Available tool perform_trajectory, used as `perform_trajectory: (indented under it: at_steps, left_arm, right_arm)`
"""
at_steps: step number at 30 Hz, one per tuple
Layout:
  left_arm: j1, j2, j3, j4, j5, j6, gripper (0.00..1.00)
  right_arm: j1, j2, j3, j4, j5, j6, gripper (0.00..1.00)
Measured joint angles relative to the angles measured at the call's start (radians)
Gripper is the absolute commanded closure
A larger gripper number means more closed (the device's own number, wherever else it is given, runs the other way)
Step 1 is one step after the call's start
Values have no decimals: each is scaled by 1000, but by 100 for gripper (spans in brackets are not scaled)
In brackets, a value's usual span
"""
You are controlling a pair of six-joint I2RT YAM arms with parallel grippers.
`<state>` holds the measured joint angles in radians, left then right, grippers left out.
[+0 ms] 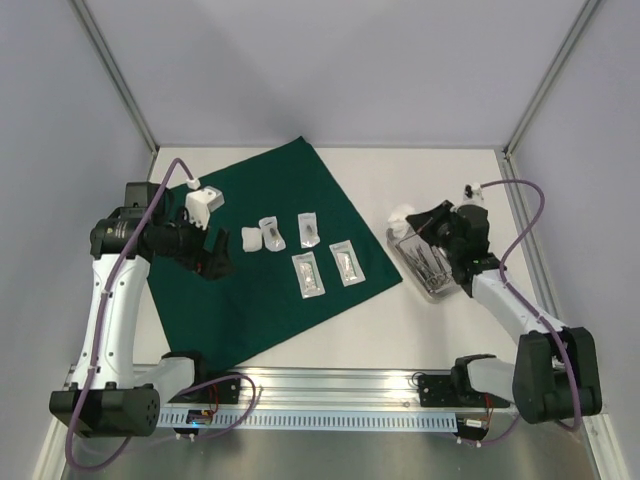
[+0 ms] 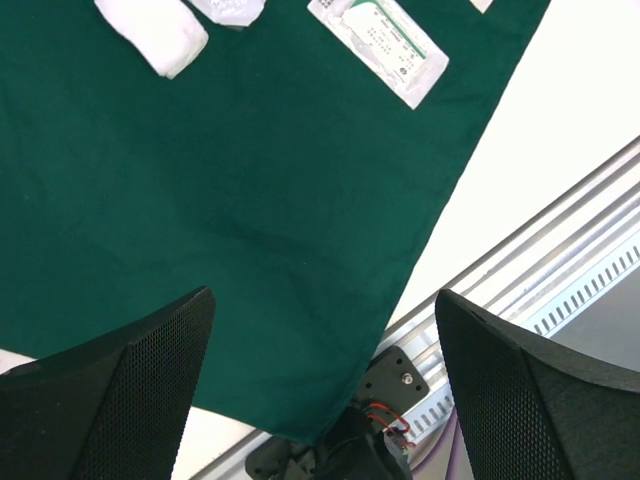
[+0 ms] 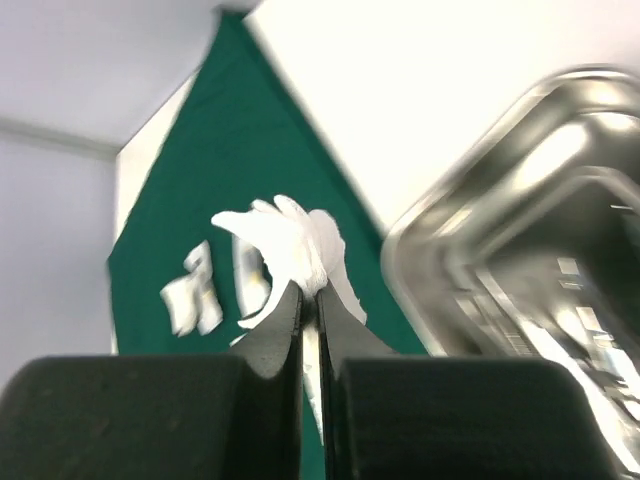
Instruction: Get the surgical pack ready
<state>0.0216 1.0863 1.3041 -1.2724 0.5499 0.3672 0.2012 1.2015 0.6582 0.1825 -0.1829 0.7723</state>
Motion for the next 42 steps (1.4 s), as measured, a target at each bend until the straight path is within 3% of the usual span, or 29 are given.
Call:
perform_trajectory:
  at_steps: [3, 7, 19, 35, 42]
  left_arm:
    - [0, 27, -10, 10, -15, -5, 0]
    - [0, 72, -10, 27, -33, -8, 0]
    - [0, 117, -10, 37, -65, -11, 0]
    - [0, 128, -10, 43, -70, -11, 0]
    - [0, 127, -10, 42, -70, -11, 0]
  right_arm:
    - [-116, 48, -40, 8, -3, 40, 99]
    - [-182, 198, -29, 47, -48, 70, 99]
    - [-189, 410, -33, 245, -73, 211, 100]
    - [-189, 451, -137, 313, -15, 270, 99]
    - [-189, 480, -127, 314, -10, 270, 80]
